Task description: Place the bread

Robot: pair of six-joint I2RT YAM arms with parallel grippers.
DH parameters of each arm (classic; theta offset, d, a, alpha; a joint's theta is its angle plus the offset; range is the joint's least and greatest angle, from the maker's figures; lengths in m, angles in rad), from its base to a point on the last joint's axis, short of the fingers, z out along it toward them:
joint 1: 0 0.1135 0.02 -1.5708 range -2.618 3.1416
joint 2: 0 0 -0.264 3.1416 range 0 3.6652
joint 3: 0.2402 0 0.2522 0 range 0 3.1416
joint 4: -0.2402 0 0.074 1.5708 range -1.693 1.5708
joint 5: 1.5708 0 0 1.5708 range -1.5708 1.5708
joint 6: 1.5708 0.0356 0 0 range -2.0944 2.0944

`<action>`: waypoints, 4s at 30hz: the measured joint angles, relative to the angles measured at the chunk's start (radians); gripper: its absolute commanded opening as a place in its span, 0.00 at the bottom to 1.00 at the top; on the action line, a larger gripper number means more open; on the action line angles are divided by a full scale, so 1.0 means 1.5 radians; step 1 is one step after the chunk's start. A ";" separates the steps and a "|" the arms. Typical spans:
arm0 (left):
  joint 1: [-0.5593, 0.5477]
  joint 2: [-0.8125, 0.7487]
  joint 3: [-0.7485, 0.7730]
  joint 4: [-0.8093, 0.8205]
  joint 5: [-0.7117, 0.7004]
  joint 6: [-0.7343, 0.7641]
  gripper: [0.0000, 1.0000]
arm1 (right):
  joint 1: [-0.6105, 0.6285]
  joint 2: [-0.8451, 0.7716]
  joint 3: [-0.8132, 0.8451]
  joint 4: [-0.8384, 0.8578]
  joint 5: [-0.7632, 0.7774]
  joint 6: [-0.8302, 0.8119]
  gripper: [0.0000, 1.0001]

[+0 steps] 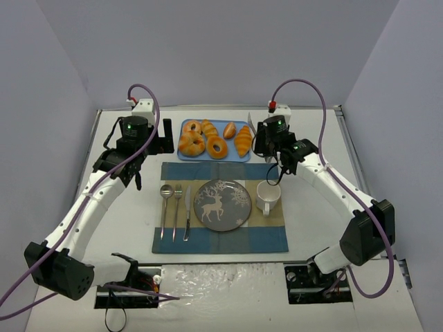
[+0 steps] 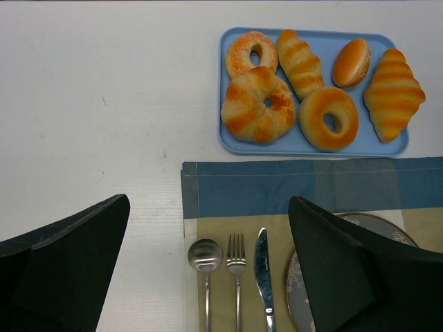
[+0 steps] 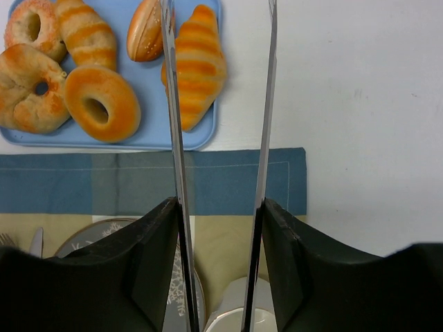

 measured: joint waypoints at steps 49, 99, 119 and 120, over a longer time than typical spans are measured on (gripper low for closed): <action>0.000 0.001 0.000 0.000 -0.001 0.001 0.97 | 0.040 0.156 -0.041 0.061 -0.032 0.006 0.42; 0.000 0.004 0.000 0.000 -0.001 0.002 0.97 | 0.269 -0.189 -0.233 -0.041 -0.191 0.060 0.33; 0.000 0.013 0.000 0.000 0.001 0.002 0.97 | 0.348 -0.204 -0.308 -0.036 -0.144 0.111 0.56; 0.000 0.013 0.000 0.000 0.001 0.002 0.97 | 0.348 -0.204 -0.309 -0.036 -0.140 0.112 0.56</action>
